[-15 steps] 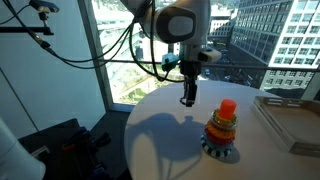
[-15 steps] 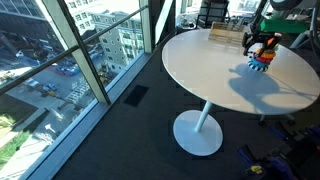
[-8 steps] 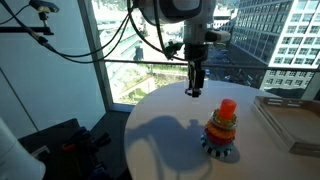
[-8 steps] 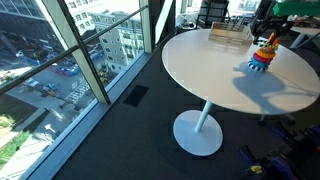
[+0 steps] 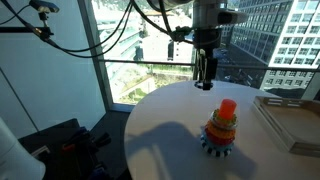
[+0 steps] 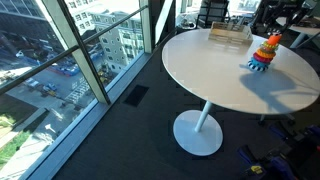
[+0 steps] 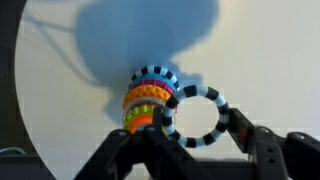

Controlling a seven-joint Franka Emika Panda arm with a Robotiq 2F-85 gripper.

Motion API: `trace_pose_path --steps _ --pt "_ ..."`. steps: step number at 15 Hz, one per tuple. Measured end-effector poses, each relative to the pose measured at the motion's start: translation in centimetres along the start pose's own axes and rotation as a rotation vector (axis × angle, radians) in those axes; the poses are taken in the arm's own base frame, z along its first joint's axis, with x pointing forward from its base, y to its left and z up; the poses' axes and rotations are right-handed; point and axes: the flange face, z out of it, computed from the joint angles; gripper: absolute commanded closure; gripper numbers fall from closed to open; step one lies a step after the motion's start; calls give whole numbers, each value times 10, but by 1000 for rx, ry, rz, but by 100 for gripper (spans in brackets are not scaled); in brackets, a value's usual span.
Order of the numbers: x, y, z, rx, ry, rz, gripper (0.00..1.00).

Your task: Put the striped ring around the orange rod

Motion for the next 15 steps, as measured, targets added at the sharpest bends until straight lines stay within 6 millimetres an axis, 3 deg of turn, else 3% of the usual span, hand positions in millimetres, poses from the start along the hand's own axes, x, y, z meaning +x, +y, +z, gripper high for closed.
trace_pose_path --steps 9,15 --pt "32 37 0 19 5 119 58" --pt "51 48 12 59 -18 194 58"
